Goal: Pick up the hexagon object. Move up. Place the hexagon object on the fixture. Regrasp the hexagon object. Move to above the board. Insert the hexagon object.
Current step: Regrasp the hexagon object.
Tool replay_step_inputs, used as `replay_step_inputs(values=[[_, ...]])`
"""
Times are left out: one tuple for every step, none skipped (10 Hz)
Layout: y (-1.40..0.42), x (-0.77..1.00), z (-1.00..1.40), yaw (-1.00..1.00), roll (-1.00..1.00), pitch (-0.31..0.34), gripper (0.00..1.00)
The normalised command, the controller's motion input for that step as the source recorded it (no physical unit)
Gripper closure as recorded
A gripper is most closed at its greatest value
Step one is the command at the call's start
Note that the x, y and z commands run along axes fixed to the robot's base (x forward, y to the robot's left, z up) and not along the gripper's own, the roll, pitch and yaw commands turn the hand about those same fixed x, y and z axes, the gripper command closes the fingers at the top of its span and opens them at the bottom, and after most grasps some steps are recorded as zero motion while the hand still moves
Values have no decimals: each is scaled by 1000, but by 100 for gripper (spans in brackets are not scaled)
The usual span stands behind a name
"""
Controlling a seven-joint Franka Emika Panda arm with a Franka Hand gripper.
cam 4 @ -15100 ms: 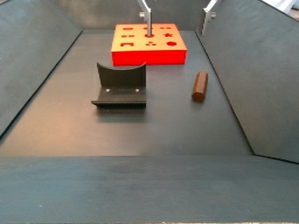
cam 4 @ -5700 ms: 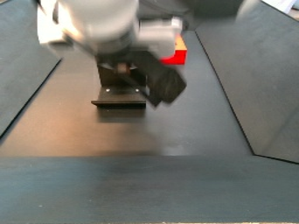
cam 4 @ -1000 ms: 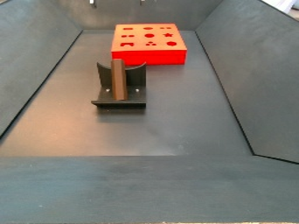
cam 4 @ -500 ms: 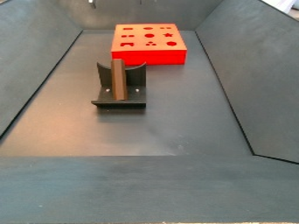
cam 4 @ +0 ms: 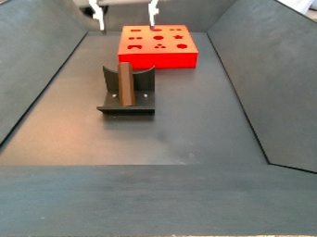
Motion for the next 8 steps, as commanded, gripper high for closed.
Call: replay_step_inputs(values=[[50, 72, -1000, 34, 69, -77, 0], [45, 78, -1000, 20, 67, -75, 0], [40, 87, -1000, 4, 66, -62, 0], [36, 96, -1000, -3, 62, -51, 0], [28, 108, -1000, -7, 59, -28, 0], [24, 117, -1000, -5, 61, -16, 0], [12, 112, -849, 3, 66, 1, 0], [8, 103, -764, 8, 67, 2, 0]])
